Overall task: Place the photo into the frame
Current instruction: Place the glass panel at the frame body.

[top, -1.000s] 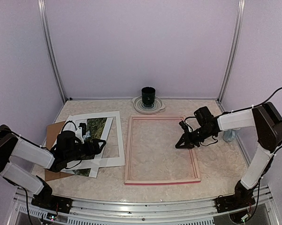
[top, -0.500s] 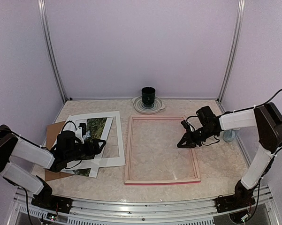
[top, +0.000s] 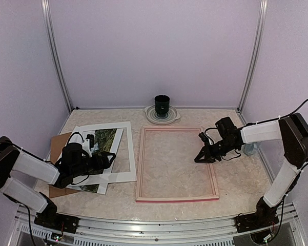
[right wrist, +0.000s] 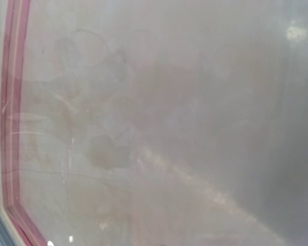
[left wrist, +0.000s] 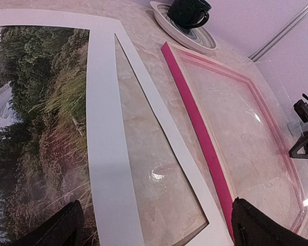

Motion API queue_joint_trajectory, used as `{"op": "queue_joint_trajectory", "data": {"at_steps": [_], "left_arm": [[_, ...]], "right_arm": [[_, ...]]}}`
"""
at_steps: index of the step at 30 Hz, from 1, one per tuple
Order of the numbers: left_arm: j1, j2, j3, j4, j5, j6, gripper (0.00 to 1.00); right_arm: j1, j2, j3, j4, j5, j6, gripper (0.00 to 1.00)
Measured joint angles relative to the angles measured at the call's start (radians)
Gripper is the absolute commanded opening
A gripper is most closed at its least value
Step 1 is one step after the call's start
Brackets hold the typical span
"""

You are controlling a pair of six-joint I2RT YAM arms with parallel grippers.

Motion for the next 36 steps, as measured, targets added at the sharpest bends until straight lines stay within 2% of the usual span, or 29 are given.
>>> {"op": "queue_joint_trajectory", "data": {"at_steps": [36], "left_arm": [[0.0,0.0,0.0,0.003,0.0,0.0,0.99]], "right_arm": [[-0.024,-0.009,-0.008,-0.006,0.002,-0.007,0.08]]}}
